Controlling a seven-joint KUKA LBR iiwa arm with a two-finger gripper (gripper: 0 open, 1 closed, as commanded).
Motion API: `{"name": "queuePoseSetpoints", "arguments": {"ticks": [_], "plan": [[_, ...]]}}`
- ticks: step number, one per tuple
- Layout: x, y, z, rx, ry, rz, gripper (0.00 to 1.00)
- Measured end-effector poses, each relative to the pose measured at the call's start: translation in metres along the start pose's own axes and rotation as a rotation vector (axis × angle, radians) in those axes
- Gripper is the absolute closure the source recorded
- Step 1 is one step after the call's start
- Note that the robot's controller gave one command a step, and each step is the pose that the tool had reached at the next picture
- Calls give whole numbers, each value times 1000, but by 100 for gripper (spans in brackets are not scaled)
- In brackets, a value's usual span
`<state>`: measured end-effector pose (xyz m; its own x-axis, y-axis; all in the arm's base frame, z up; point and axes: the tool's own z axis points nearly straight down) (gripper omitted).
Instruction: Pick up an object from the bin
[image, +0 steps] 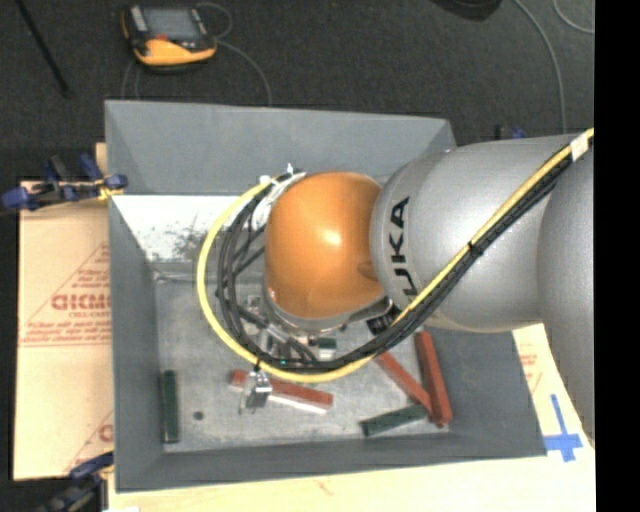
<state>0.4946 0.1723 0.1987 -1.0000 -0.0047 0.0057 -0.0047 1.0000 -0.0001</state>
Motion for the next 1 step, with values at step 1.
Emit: {"name": "queuePoseSetpoints", "arguments": {"ticks": [1], "plan": [[-2, -1, -4, -2, -8, 4, 0]]}}
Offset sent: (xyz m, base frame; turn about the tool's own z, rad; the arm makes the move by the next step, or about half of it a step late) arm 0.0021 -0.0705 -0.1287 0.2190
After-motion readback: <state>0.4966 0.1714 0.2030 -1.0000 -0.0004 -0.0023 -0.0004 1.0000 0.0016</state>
